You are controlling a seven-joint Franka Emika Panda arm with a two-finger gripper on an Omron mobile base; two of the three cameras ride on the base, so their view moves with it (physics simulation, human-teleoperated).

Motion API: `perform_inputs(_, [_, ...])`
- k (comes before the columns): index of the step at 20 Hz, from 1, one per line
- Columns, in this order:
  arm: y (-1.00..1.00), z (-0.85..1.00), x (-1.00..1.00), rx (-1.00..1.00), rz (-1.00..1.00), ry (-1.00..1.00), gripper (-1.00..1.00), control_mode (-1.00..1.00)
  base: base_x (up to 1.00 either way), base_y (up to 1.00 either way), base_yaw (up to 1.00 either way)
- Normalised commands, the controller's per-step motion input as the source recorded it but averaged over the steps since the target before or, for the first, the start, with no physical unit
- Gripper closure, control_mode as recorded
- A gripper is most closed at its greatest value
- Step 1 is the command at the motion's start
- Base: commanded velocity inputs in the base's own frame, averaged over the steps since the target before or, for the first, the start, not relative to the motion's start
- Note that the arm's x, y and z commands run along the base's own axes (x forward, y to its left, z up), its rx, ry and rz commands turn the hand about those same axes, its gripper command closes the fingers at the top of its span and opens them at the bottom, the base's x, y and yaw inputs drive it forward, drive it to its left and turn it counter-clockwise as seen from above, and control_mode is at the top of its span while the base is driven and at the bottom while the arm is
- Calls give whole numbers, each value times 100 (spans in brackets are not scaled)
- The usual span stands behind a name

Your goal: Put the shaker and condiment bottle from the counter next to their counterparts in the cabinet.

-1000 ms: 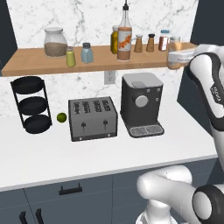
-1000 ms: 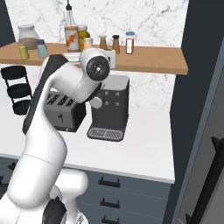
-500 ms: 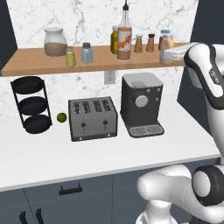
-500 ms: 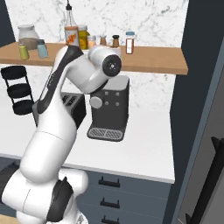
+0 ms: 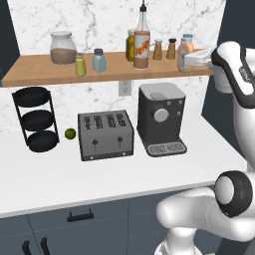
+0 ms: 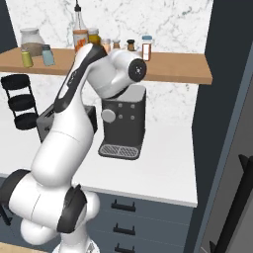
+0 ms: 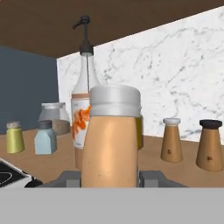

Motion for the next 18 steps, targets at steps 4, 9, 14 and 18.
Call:
perform_inputs(4, [0,0,21,2,9,-7,100,-100,0,0,0])
perform_inputs(9, [5,0,13,0,7,-2,100,-100,0,0,0])
perform_inputs(14, [25,0,12,0,4,0,100,-100,0,0,0])
perform_inputs(18, [17,0,21,0,3,0,100,-100,0,0,0])
